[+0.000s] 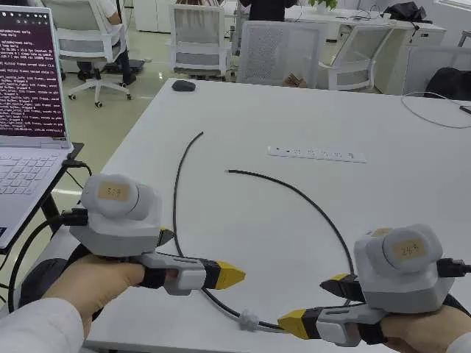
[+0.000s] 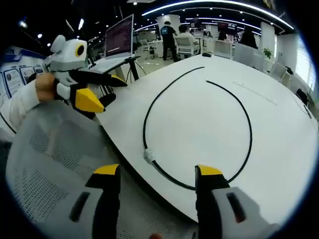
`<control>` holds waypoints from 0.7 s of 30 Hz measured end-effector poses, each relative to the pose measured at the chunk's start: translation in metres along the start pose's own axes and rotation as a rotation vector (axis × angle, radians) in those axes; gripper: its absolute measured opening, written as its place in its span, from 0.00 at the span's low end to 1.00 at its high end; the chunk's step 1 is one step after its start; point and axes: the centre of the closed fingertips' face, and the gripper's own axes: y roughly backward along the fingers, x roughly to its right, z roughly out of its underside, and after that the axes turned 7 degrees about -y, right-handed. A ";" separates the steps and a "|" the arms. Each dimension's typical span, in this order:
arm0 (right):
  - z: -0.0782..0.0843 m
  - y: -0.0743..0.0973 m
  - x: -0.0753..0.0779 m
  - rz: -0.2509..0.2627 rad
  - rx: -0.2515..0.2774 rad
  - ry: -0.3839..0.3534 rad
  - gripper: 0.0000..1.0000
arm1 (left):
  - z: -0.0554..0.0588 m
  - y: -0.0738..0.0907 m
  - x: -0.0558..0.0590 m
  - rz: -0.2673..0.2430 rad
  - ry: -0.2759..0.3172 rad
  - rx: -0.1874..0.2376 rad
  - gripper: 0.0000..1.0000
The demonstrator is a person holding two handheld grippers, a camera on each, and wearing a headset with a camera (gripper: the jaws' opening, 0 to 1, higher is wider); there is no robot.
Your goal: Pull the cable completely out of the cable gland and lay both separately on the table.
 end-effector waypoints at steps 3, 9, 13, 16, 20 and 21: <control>0.001 -0.001 -0.001 -0.003 -0.007 0.006 0.59 | 0.000 0.000 0.000 -0.001 0.001 0.000 0.88; 0.002 -0.001 -0.001 -0.001 -0.014 0.010 0.59 | -0.001 0.001 0.000 0.002 0.004 0.007 0.87; 0.005 -0.002 -0.001 0.003 -0.028 0.025 0.59 | -0.002 0.001 0.000 0.005 0.007 0.011 0.87; 0.005 -0.002 -0.001 0.006 -0.034 0.036 0.59 | -0.003 0.002 -0.001 0.003 0.011 0.017 0.87; 0.006 -0.002 0.000 0.009 -0.039 0.034 0.59 | -0.004 0.003 -0.003 0.003 0.025 0.025 0.86; 0.006 -0.002 0.000 0.009 -0.039 0.032 0.59 | -0.004 0.003 -0.003 0.003 0.026 0.026 0.86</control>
